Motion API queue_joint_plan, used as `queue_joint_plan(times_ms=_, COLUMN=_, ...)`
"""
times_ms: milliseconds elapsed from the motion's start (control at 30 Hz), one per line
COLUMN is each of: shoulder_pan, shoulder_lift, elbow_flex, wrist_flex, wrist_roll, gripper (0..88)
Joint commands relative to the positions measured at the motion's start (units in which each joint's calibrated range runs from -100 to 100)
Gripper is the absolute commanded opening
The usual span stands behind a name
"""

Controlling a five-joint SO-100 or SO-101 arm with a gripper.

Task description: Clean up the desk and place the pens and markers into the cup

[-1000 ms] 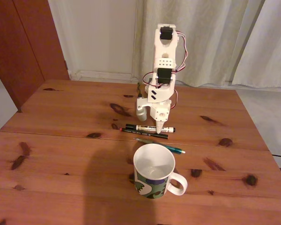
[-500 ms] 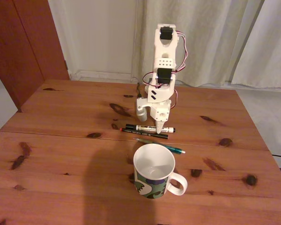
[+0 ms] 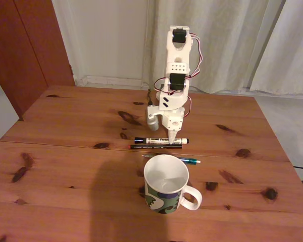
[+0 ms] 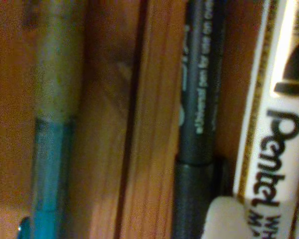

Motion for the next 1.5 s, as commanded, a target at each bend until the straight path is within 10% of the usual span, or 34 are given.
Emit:
queue_joint_plan(times_ms=0, shoulder_pan=-0.51, shoulder_lift=-0.59, elbow_flex=-2.28, wrist_flex=0.12, wrist_roll=-0.01, gripper=1.0)
queue_joint_plan(times_ms=1467, shoulder_pan=0.69, shoulder_lift=-17.06, elbow_flex=-45.02, wrist_flex=-0.83, wrist_roll=-14.89, gripper=1.0)
